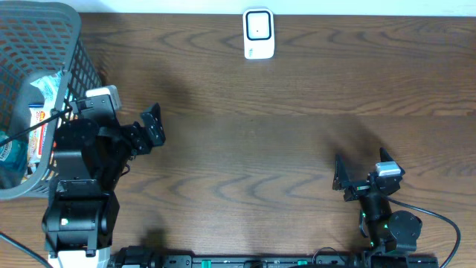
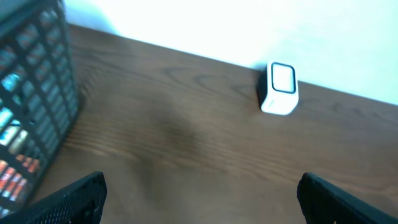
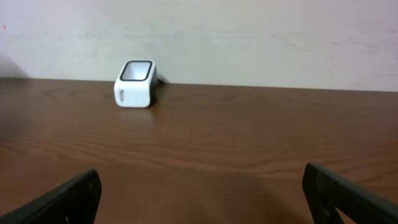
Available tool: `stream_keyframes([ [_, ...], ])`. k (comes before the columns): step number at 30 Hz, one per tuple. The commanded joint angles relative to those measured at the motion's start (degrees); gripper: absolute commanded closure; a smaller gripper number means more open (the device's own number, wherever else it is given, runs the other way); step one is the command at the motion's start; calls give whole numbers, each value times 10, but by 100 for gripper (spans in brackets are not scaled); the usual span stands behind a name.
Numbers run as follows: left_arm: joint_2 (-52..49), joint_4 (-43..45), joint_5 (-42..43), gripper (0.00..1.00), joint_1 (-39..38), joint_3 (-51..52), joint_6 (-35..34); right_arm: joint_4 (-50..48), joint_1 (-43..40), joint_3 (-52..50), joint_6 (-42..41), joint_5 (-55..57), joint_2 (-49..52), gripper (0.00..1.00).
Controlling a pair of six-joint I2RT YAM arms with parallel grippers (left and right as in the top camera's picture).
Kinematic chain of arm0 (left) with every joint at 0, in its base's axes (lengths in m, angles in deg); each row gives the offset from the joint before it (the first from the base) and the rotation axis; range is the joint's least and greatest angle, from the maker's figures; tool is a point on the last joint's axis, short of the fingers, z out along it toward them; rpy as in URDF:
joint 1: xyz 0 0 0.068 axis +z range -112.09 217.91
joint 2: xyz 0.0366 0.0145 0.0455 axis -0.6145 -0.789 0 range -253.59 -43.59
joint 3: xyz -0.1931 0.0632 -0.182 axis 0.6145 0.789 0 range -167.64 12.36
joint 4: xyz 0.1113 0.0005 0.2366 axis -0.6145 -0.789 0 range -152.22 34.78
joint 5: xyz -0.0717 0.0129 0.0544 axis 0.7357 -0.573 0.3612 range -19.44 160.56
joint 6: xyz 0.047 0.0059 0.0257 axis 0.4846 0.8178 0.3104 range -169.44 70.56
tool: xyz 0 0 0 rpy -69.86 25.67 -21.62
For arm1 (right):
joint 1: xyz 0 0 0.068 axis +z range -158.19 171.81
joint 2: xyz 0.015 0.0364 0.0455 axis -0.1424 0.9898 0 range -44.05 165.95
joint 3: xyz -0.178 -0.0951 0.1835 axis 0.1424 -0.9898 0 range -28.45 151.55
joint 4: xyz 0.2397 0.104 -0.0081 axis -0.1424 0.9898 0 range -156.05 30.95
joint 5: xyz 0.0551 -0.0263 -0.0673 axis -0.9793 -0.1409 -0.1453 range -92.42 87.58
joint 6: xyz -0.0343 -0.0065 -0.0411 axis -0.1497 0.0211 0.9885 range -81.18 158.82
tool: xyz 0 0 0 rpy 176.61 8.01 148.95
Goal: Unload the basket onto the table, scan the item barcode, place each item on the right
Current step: 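Move the left gripper up and over into the grey basket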
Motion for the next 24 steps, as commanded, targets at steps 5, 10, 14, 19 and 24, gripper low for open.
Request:
stream_keyframes([
  [5,-1,1,-37,2,2,-33,-3,2,0,-1,-8,5,-1,1],
  [10,-1,4,-38,2,2,-33,-3,2,0,-1,-8,5,-1,1],
  [14,-1,10,-38,2,2,-33,-3,2,0,-1,-8,5,-1,1],
  [19,-1,11,-37,2,2,-42,-22,2,0,-1,-8,5,-1,1],
  [24,-4,-18,-38,2,2,-91,-23,2,0,-1,-8,5,-1,1],
])
